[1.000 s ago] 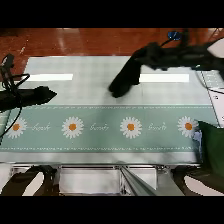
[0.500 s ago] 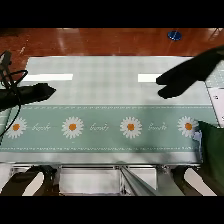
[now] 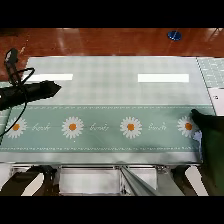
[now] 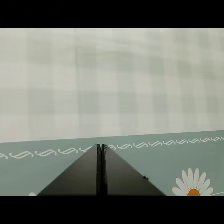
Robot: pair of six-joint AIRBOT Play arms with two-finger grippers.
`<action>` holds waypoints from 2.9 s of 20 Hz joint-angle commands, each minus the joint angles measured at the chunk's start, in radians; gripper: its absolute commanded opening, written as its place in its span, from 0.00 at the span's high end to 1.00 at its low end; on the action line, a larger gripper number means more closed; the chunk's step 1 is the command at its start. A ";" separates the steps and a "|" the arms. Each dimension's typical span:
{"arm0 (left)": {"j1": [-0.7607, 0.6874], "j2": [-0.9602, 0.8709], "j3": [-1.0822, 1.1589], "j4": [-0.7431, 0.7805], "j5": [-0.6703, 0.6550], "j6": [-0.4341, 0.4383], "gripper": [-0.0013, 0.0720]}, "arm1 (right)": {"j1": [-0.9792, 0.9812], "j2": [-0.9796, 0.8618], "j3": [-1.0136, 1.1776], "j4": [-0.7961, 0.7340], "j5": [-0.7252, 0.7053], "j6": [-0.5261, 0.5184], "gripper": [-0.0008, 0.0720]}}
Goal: Fold the shirts.
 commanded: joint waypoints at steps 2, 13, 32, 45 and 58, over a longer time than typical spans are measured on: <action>-0.008 -0.027 -0.001 -0.006 0.023 0.001 0.95 | -0.204 0.088 -0.012 -0.240 0.055 0.032 0.95; -0.035 -0.081 0.000 -0.009 0.046 0.003 0.95 | -0.278 0.128 -0.349 -0.452 0.056 0.051 0.42; -0.140 -0.303 0.516 0.385 -0.116 -0.079 0.95 | 0.923 -0.366 0.034 -0.171 -0.634 0.082 0.95; -0.142 -0.444 0.477 0.459 -0.248 -0.207 0.95 | 0.956 -0.524 0.035 -0.161 -0.554 0.102 0.95; -0.142 -0.455 0.477 0.459 -0.248 -0.207 0.95 | 0.956 -0.524 0.035 -0.161 -0.554 0.102 0.95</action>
